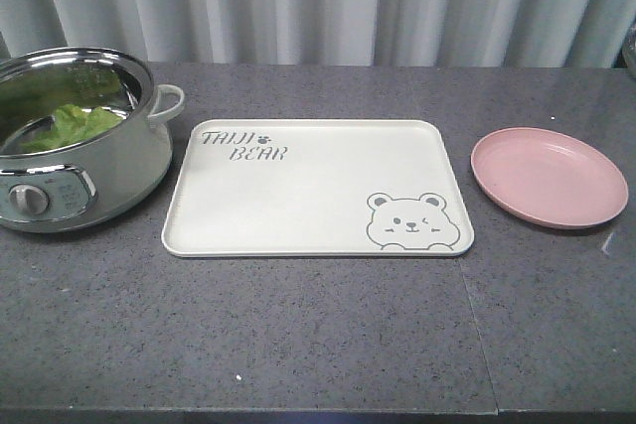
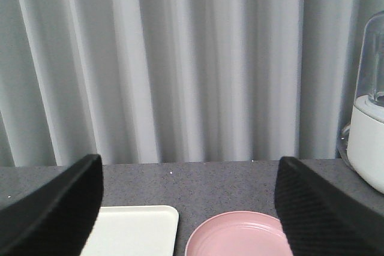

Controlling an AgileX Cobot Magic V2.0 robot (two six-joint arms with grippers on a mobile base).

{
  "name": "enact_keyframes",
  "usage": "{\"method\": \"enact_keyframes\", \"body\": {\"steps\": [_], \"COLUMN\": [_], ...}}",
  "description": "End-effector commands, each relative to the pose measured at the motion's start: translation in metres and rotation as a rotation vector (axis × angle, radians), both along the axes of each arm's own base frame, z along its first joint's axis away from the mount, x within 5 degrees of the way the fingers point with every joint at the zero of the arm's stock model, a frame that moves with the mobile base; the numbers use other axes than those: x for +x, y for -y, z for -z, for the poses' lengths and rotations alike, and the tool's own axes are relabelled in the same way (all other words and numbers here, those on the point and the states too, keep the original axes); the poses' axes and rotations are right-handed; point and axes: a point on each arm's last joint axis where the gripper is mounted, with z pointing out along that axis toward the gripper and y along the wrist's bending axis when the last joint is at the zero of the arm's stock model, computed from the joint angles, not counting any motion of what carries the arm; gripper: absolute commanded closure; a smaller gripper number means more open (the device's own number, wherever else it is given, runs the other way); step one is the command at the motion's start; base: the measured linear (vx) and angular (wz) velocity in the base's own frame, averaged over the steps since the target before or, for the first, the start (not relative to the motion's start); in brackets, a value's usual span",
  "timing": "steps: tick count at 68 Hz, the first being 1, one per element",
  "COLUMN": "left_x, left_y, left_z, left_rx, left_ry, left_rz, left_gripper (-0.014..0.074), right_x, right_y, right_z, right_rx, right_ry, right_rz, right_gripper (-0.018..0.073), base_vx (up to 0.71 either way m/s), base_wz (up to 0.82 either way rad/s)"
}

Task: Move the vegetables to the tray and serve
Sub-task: 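Lower the left gripper into the pot and grasp a lettuce leaf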

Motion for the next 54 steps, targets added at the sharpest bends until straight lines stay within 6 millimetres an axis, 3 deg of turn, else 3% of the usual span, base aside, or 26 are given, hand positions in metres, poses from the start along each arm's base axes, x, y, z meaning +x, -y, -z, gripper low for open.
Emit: {"method": "enact_keyframes", "body": {"steps": [1,9,17,29,41,54], "left_x": [0.027,0.082,0.144,0.223,0.279,0.309], "left_y": [0.001,0.001,-0.002,-0.007,-0.006,-0.006], "left_z": [-0.032,-0.048,-0.051,-0.041,-0.023,0.008], "left_rx": [0.032,0.084,0.084,0.075,0.034,0.007], "left_ry": [-0.008,-0.189,-0.345,-0.555,-0.637,-0.697], "left_rz": [0.035,0.097,0.119,0.148,0.191,0.212], "left_gripper": [0.0113,0.0115,0.0115,0.0115,0.0115,0.0115], "right_x": [-0.001,0.0,0.0,0.0,0.0,0.0], "right_y": [0.002,0.001,0.001,0.0,-0.001,-0.002], "right_z": [-0.014,-0.012,-0.011,-0.009,-0.006,-0.004], "right_rx": [-0.001,-0.003,-0.004,-0.005,-0.007,-0.008], "right_ry": [0.071,0.052,0.043,0.015,-0.011,-0.035], "right_rz": [0.023,0.016,0.013,0.002,-0.008,-0.017], "right_gripper": [-0.0001,-0.0001,-0.0001,-0.0001,-0.0001,-0.0001], "base_vx": [0.0,0.0,0.0,0.0,0.0,0.0], "base_wz": [0.0,0.0,0.0,0.0,0.0,0.0]}}
